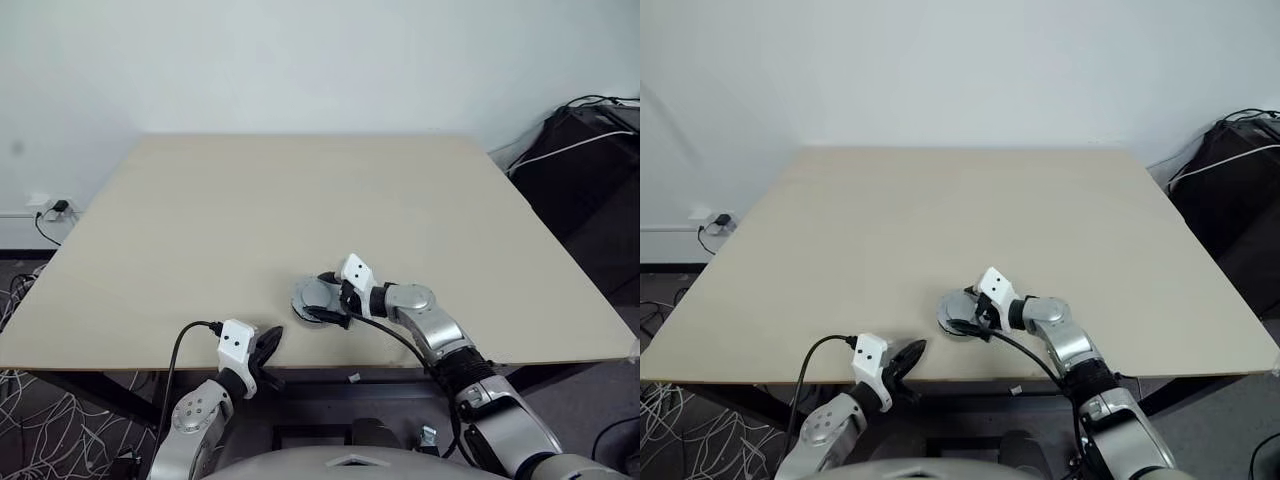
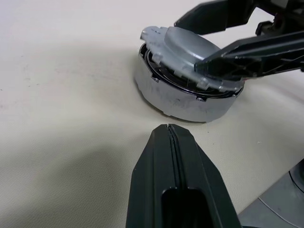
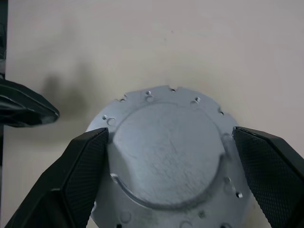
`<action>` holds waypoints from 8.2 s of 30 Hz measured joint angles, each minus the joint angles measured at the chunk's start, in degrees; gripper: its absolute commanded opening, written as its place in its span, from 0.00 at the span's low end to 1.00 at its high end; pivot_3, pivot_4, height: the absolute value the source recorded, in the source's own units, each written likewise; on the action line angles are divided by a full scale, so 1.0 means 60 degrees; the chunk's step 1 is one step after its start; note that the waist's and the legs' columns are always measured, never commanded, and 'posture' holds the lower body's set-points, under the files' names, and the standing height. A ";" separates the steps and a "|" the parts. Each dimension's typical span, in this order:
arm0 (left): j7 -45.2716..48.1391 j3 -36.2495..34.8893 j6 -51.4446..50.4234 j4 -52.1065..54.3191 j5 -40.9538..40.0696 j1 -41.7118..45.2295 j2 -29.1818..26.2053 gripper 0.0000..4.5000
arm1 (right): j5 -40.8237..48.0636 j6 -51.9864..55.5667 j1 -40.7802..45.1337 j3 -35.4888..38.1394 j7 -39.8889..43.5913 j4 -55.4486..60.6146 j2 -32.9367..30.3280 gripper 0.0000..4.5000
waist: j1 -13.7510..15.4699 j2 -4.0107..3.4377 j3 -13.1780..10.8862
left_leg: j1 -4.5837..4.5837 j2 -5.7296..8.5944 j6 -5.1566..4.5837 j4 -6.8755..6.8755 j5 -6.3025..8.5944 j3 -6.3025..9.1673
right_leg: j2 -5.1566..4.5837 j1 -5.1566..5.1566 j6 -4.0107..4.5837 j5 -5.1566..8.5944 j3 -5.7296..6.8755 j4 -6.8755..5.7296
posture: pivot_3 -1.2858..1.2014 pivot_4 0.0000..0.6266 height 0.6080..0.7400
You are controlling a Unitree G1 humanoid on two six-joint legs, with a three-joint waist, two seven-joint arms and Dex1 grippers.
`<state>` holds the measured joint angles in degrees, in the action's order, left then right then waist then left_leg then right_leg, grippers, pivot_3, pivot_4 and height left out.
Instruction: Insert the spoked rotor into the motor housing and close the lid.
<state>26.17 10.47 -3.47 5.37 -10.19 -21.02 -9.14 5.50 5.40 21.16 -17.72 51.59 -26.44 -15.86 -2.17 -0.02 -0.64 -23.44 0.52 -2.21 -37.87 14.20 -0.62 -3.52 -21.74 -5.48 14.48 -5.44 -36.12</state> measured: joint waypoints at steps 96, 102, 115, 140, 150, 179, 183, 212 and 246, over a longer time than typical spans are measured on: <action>-0.0135 -0.1532 -0.4115 -0.0366 -0.2299 0.3606 0.0162 0.00 | -0.0577 0.1225 -0.0133 -0.0353 -0.0686 0.0849 0.0058 0.73 | -0.0033 0.0009 -0.0021 | 0.0097 0.0005 0.0031 0.0004 -0.0023 0.0015 | 0.0021 0.0051 0.0007 0.0012 0.0001 -0.0087 | 0.52 0.00 1.00; 0.0132 -0.2001 -0.5452 -0.1522 -0.2810 0.4771 -0.0082 0.00 | -0.0582 0.1253 -0.0157 -0.0356 -0.0771 0.0874 0.0131 0.73 | -0.0061 0.0019 -0.0028 | 0.0107 0.0011 0.0046 0.0006 -0.0034 0.0030 | 0.0038 0.0055 -0.0012 0.0022 0.0001 -0.0095 | 0.52 0.00 1.00; 0.1052 -0.1513 -0.7019 -0.2791 -0.2885 0.5861 -0.0217 0.00 | -0.0581 0.1289 -0.0292 -0.0363 -0.0925 0.1059 0.0156 0.73 | -0.0082 0.0028 -0.0036 | 0.0105 0.0004 0.0057 0.0012 -0.0039 0.0044 | 0.0041 0.0053 0.0003 0.0013 0.0000 -0.0091 | 0.52 0.00 1.00; 0.0842 -0.1178 -0.7555 -0.2263 -0.2170 0.5837 -0.0336 0.00 | -0.0612 0.1469 -0.0414 -0.0394 -0.1023 0.1311 0.0135 0.73 | -0.0075 0.0027 -0.0021 | 0.0118 0.0008 0.0058 0.0050 -0.0038 0.0050 | 0.0022 0.0062 0.0010 0.0012 0.0001 -0.0056 | 0.52 0.00 1.00; 0.0833 -0.1269 -0.7680 -0.2066 -0.2237 0.5674 -0.0092 0.00 | -0.0613 0.1485 -0.0503 -0.0357 -0.1092 0.1456 0.0126 0.99 | -0.0038 0.0024 -0.0018 | 0.0117 0.0011 0.0058 0.0060 -0.0038 0.0052 | 0.0017 0.0068 0.0011 0.0012 0.0002 -0.0033 | 0.52 0.00 1.00; 0.1069 -0.1170 -0.7672 -0.2172 -0.2207 0.5760 0.0037 0.00 | 0.2485 0.5703 -0.3181 0.2615 -0.2381 0.4963 0.0150 0.99 | 0.0237 0.0031 -0.0021 | 0.0087 0.0018 0.0047 0.0117 -0.0031 0.0054 | -0.0001 0.0053 0.0022 0.0018 0.0011 0.0043 | 0.52 0.00 1.00; 0.1071 -0.1171 -0.7672 -0.2173 -0.2204 0.5758 0.0048 0.00 | 0.3289 0.6507 -0.3154 0.3295 -0.2892 0.4888 0.0773 0.99 | 0.0245 0.0030 -0.0021 | 0.0086 0.0018 0.0047 0.0120 -0.0030 0.0054 | -0.0003 0.0052 0.0022 0.0019 0.0012 0.0044 | 0.52 0.00 1.00; 0.1056 -0.1206 -0.7666 -0.2048 -0.2153 0.5665 0.0015 0.00 | 0.5591 0.9777 -0.2611 0.4618 -0.3723 0.3810 0.1881 0.99 | 0.0112 0.0019 -0.0007 | 0.0083 0.0015 0.0049 0.0137 -0.0028 0.0054 | -0.0001 0.0041 0.0028 0.0024 0.0015 0.0046 | 0.52 0.00 1.00; 0.0961 -0.1611 -0.7644 -0.1769 -0.1870 0.5445 -0.0023 0.00 | 0.6202 1.0064 -0.1930 0.5866 -0.5191 0.3123 0.3315 0.99 | -0.0200 -0.0052 -0.0043 | 0.0057 0.0006 0.0061 0.0141 -0.0031 0.0090 | -0.0174 -0.0009 0.0021 -0.0066 0.0291 0.0037 | 0.52 0.00 1.00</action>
<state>31.94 0.80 -49.34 -5.24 -21.41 11.65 -9.28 42.71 65.78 9.58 17.47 20.45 -7.70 4.03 -3.37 -0.33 -0.90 -23.09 0.56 -1.85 -37.03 14.02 -0.08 -4.56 -21.79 -5.35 14.09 -3.70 -35.90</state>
